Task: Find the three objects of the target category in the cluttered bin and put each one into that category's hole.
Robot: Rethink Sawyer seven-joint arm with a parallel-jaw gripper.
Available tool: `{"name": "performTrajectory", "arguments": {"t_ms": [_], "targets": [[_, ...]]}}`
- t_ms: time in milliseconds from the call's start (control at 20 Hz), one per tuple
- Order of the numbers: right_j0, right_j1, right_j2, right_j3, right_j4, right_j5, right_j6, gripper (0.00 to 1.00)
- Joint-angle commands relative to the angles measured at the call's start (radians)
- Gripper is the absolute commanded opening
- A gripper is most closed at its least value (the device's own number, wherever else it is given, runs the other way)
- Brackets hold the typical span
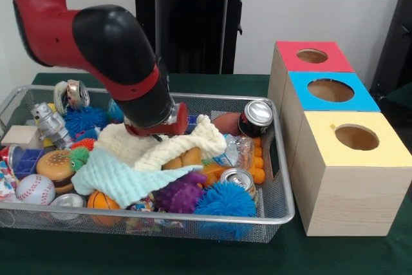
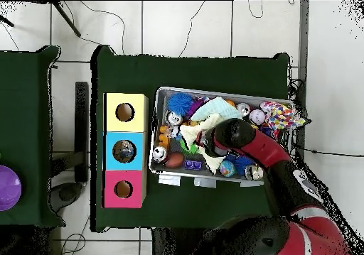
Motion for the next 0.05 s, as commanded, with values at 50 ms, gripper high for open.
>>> {"name": "performTrajectory", "arguments": {"t_ms": [50], "targets": [[0.019, -0.164, -0.140, -0.054, -0.060, -0.131, 0.203, 1.00]]}}
